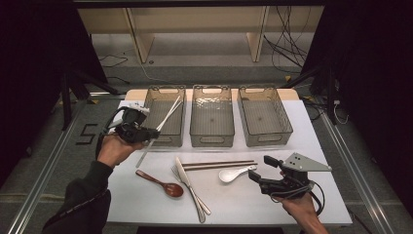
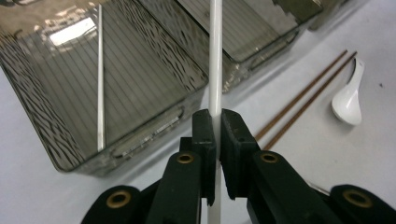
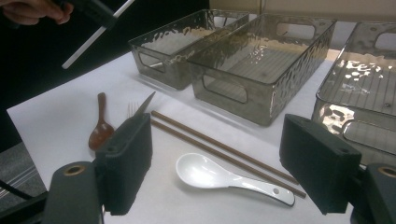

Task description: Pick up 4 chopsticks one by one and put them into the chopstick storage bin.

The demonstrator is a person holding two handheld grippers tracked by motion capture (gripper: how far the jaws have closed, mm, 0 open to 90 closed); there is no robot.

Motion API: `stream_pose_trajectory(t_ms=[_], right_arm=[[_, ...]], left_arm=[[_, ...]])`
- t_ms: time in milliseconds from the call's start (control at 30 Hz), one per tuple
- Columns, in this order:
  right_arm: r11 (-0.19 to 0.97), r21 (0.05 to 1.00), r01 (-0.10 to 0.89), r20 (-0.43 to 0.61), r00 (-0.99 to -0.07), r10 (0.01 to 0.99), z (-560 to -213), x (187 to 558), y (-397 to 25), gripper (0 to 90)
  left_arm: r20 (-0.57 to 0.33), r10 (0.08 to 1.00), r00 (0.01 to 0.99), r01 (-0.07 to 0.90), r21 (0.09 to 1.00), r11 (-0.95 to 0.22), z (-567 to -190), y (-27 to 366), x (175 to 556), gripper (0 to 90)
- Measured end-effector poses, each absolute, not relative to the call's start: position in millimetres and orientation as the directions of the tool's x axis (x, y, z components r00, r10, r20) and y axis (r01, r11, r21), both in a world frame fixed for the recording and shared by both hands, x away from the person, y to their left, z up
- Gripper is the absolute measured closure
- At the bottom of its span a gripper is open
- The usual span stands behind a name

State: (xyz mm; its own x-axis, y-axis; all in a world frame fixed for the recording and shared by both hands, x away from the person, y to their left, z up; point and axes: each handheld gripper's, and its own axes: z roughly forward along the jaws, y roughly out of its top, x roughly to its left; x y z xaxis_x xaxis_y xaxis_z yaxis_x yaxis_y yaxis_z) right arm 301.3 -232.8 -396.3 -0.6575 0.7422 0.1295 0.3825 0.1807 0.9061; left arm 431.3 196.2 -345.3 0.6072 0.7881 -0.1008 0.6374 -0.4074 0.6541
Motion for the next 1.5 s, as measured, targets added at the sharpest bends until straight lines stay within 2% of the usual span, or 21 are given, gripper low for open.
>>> stream_pose_trajectory(t_ms=[367, 667, 1033, 1500], right_arm=[[0.179, 0.907, 0.381, 0.131, -0.660, 0.740, -396.4, 301.5, -233.1, 26.4], [0.180, 0.907, 0.381, 0.132, -0.662, 0.738, -396.8, 302.1, -233.4, 26.4], [0.176, 0.907, 0.383, 0.137, -0.663, 0.736, -396.5, 301.7, -233.5, 26.4], [0.178, 0.909, 0.376, 0.133, -0.668, 0.732, -396.3, 301.5, -233.0, 26.4]], left_arm=[[-0.108, 0.819, 0.563, 0.627, 0.701, -0.339, -336.2, 201.6, 476.6, 84.4], [-0.081, 0.830, 0.551, 0.607, 0.722, -0.332, -327.1, 197.6, 513.6, 84.3], [-0.060, 0.842, 0.536, 0.596, 0.733, -0.327, -326.7, 195.6, 537.0, 84.3], [-0.038, 0.869, 0.494, 0.621, 0.715, -0.321, -354.5, 206.8, 552.9, 84.2]])
